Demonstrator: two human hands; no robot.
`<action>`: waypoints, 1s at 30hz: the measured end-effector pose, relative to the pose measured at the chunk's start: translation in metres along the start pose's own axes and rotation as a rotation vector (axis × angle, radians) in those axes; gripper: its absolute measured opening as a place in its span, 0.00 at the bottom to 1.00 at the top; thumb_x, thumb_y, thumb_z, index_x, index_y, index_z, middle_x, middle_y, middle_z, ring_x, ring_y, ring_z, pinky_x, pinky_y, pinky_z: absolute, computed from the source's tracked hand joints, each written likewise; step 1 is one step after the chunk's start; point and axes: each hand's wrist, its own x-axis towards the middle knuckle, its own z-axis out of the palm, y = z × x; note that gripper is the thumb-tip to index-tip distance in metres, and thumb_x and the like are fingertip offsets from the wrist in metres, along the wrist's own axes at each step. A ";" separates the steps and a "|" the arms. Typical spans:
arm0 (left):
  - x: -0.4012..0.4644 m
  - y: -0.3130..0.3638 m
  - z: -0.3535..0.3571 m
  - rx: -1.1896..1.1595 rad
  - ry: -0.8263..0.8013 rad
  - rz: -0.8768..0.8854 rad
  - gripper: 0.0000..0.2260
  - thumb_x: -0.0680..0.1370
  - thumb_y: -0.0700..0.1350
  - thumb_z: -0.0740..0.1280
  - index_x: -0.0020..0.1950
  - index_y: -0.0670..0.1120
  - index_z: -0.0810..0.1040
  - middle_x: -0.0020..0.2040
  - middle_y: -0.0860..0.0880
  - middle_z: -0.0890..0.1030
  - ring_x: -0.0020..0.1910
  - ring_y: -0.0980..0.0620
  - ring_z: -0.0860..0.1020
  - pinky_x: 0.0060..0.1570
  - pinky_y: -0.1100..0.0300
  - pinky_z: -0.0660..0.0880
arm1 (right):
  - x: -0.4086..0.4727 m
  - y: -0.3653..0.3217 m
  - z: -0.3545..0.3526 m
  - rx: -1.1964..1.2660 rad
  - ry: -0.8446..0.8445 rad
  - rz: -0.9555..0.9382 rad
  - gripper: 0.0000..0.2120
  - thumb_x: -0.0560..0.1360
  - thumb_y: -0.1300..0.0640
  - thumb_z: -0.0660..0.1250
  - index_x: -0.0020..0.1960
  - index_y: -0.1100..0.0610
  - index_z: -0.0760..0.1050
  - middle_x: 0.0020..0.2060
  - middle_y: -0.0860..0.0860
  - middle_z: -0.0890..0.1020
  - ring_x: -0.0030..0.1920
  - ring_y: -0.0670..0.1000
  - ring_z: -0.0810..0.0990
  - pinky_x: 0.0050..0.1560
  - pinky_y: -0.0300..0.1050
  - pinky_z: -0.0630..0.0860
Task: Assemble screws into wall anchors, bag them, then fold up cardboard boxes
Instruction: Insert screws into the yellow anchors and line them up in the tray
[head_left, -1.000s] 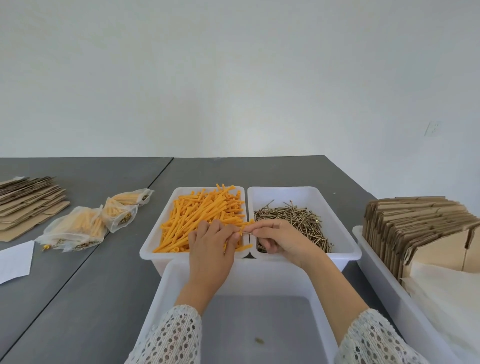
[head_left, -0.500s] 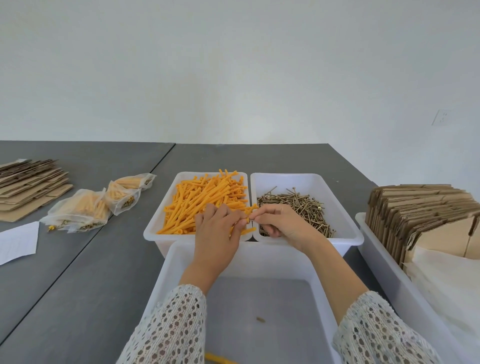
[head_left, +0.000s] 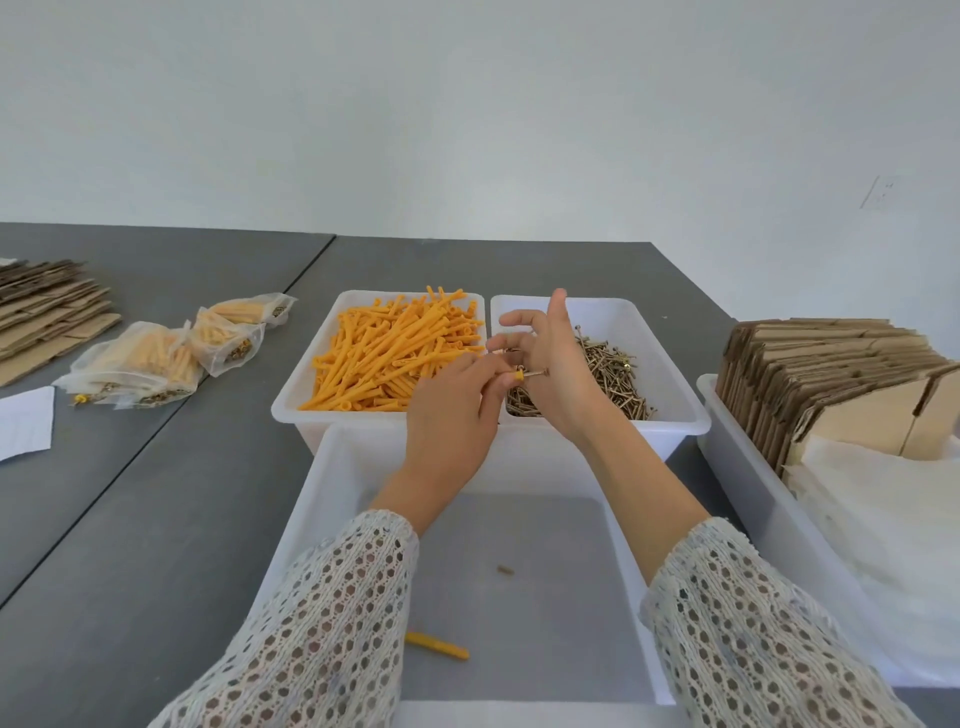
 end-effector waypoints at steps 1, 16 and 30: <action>0.001 0.002 0.001 -0.020 -0.011 -0.015 0.09 0.84 0.50 0.59 0.50 0.53 0.79 0.42 0.56 0.78 0.38 0.54 0.75 0.37 0.52 0.73 | 0.002 0.000 0.001 0.013 0.010 0.008 0.33 0.81 0.34 0.40 0.54 0.58 0.73 0.46 0.59 0.78 0.39 0.53 0.75 0.39 0.45 0.70; -0.012 0.031 0.011 -0.717 -1.293 -0.384 0.06 0.83 0.44 0.64 0.49 0.43 0.78 0.44 0.48 0.83 0.45 0.46 0.84 0.48 0.56 0.80 | 0.023 0.017 -0.058 0.199 0.351 0.117 0.21 0.83 0.43 0.52 0.49 0.57 0.75 0.33 0.50 0.81 0.34 0.50 0.77 0.37 0.43 0.71; -0.044 0.052 0.057 0.652 -0.765 0.481 0.04 0.74 0.43 0.70 0.46 0.50 0.76 0.39 0.51 0.76 0.36 0.50 0.79 0.26 0.58 0.49 | 0.028 0.017 -0.053 -0.035 0.314 0.124 0.13 0.84 0.54 0.55 0.48 0.58 0.75 0.33 0.52 0.79 0.31 0.50 0.75 0.33 0.41 0.69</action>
